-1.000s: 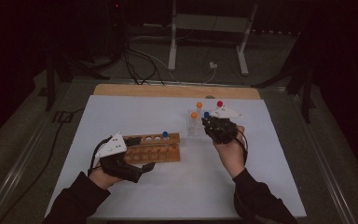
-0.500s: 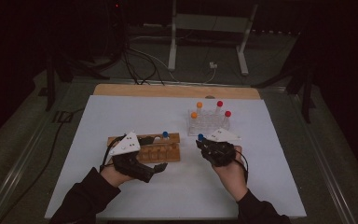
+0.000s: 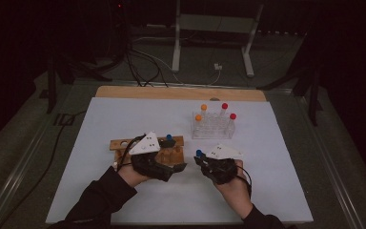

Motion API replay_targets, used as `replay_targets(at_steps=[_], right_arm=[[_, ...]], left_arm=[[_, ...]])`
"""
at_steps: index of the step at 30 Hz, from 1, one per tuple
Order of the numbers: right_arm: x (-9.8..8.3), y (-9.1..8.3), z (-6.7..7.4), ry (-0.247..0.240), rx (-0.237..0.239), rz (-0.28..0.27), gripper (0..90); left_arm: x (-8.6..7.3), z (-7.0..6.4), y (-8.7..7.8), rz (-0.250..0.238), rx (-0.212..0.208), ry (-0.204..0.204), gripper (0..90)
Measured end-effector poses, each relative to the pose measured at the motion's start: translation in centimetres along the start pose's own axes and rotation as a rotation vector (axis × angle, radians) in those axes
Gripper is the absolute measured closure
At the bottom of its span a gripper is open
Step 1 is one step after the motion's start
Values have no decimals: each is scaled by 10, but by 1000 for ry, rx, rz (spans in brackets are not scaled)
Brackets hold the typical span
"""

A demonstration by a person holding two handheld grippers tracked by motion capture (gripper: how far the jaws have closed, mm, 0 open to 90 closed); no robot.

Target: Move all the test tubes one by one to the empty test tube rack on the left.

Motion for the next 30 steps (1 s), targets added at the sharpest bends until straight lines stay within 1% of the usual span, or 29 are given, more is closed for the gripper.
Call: replay_targets(at_steps=[3, 5, 9, 12, 14, 16, 17, 19, 20, 23, 25, 27, 30], right_arm=[[0, -1, 2, -8, 7, -3, 774], [0, -1, 3, -6, 14, -5, 774], [1, -2, 4, -14, 18, -7, 774], [1, -2, 5, -17, 21, -6, 774], [1, -2, 5, -18, 22, -7, 774], [1, -2, 5, -20, 18, -7, 774], [1, -2, 5, -21, 16, -9, 774], [0, -1, 4, -20, 14, -7, 774], [0, -2, 4, -19, 14, -6, 774], [0, -2, 4, -21, 15, -6, 774], [0, -2, 5, -22, 16, -6, 774], [1, -2, 5, -21, 16, -6, 774], [1, -2, 5, -20, 16, -8, 774]], left_arm=[[3, -1, 8, 3, -7, 8, 259], [5, -2, 14, 2, -9, 14, 314], [7, -4, 24, 7, -12, 25, 383], [7, -5, 30, 17, -12, 31, 462], [6, -5, 33, 26, -8, 34, 514], [5, -5, 36, 31, -12, 26, 559], [5, -5, 38, 34, -7, 27, 579], [4, -5, 40, 46, -4, 32, 619], [4, -4, 41, 47, 2, 30, 631], [5, -3, 42, 50, 3, 27, 680], [5, -2, 43, 51, -8, 25, 709], [5, -3, 44, 57, -14, 29, 715], [5, -3, 45, 65, -12, 31, 752]])
Point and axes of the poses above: each handheld gripper's, and its own axes: y roughly forward along the jaws, x roughly out of its top, z roughly to its left, the point moved 1 cm from there along y, roughly forward along the jaws, and after that the axes turned 2 degrees about -y, right-handed, at the moved point
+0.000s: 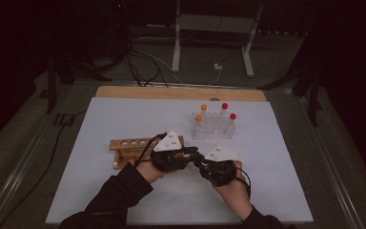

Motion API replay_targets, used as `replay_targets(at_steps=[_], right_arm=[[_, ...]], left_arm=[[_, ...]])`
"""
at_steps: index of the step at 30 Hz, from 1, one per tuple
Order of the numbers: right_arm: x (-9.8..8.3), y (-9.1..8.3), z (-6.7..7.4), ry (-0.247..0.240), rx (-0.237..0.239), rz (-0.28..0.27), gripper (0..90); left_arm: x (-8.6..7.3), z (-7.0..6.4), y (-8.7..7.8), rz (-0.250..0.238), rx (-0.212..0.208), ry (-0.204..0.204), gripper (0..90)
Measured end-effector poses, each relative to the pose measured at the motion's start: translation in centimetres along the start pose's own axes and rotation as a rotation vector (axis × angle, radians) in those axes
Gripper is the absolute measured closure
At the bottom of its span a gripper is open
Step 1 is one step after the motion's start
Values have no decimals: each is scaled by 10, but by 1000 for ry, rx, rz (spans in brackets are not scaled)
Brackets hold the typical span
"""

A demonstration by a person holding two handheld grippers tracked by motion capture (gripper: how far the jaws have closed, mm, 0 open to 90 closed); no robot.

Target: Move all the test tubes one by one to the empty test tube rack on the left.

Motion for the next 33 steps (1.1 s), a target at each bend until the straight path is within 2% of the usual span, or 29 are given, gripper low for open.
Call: replay_targets(at_steps=[11, 17, 20, 25, 27, 33], right_arm=[[1, -2, -1, 11, 10, -13, 749], [2, -3, -3, 7, 24, -25, 607], [2, -3, -4, 15, 26, -30, 554], [3, -4, -7, 27, 28, -39, 410], [4, -4, -7, 37, 16, -44, 370], [5, -4, -8, 53, -6, -44, 178]], left_arm=[[3, -2, -2, -2, 22, 21, 771], [9, 4, -12, -23, 48, 17, 771], [11, 8, -21, -36, 65, 16, 771], [17, 14, -37, -58, 92, 9, 771], [18, 17, -43, -60, 107, 8, 771], [20, 25, -63, -75, 150, 3, 771]])
Point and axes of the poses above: each handheld gripper's, and its own axes: y roughly forward along the jaws, x roughly out of its top, z roughly to its left, the point moved 1 cm from there along y, roughly forward along the jaws, and after that the axes turned 2 degrees about -y, right-handed, at the moved point
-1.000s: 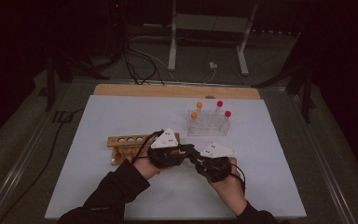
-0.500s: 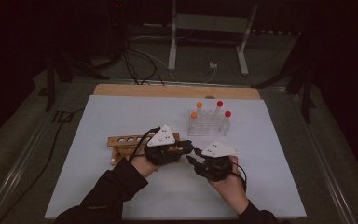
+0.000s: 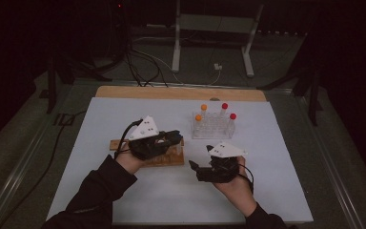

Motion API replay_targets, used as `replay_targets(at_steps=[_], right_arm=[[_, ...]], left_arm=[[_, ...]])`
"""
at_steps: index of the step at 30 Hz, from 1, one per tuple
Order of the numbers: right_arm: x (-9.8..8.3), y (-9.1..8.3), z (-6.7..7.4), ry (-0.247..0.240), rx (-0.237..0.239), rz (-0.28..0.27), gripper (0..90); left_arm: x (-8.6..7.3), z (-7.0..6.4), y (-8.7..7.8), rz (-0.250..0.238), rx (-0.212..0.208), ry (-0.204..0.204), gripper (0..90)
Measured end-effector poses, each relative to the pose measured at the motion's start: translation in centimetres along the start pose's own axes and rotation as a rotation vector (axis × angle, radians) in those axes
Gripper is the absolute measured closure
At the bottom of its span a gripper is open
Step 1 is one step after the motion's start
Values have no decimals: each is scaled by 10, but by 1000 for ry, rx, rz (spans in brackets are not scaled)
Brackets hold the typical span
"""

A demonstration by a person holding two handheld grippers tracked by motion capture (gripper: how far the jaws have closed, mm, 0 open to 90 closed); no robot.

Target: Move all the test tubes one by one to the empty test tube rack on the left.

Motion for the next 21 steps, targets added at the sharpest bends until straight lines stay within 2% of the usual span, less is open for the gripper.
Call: replay_targets(at_steps=[9, 15, 21], right_arm=[[2, -1, -3, 25, -4, -5, 0], [2, -4, -5, 15, 45, -13, 0], [2, -6, -6, 12, 49, -20, 0]], left_arm=[[2, 16, -20, -2, 64, -16, 772], [4, 28, -26, -10, 104, -13, 771], [-2, 39, -23, -9, 135, -18, 771]])
Point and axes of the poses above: each handheld gripper's, and its own axes: y roughly forward along the jaws, x roughly out of its top, z roughly to its left, the point moved 1 cm from there along y, roughly forward along the jaws, and after that the axes turned 2 degrees about -y, right-handed, at the moved point
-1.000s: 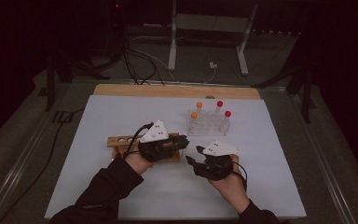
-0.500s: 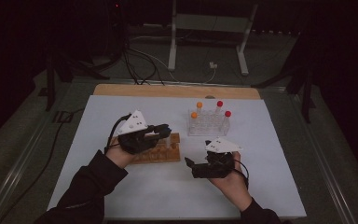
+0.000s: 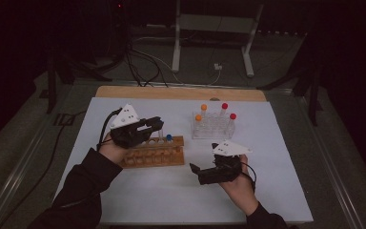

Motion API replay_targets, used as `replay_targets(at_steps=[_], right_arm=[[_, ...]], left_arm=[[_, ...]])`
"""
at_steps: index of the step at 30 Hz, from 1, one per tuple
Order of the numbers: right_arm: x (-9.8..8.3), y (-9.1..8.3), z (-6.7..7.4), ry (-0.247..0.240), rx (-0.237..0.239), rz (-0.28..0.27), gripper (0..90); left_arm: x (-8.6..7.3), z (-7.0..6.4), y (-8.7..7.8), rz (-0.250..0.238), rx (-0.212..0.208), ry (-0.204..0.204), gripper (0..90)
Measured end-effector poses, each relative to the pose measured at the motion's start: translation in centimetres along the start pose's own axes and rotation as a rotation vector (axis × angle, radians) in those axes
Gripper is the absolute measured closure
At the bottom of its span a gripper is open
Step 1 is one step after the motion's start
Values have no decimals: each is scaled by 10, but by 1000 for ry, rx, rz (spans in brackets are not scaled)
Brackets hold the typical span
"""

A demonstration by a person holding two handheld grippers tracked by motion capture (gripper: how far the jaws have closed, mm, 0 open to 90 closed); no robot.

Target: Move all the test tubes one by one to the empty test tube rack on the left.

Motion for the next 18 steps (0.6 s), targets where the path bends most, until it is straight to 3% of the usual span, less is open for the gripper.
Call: replay_targets(at_steps=[6, 18], right_arm=[[0, -2, -2, -1, -6, -13, 0], [-2, -1, -3, -9, -6, -4, 0]], left_arm=[[-16, 6, 10, 10, 12, -30, 771], [-47, 9, 24, 63, -9, -88, 771]])
Point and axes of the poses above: each handheld gripper's, and its own axes: y roughly forward along the jaws, x roughly out of its top, z roughly to its left, the point moved 1 cm from there along y, roughly forward along the jaws, and after that the axes turned 2 degrees about -y, right-handed, at the moved point
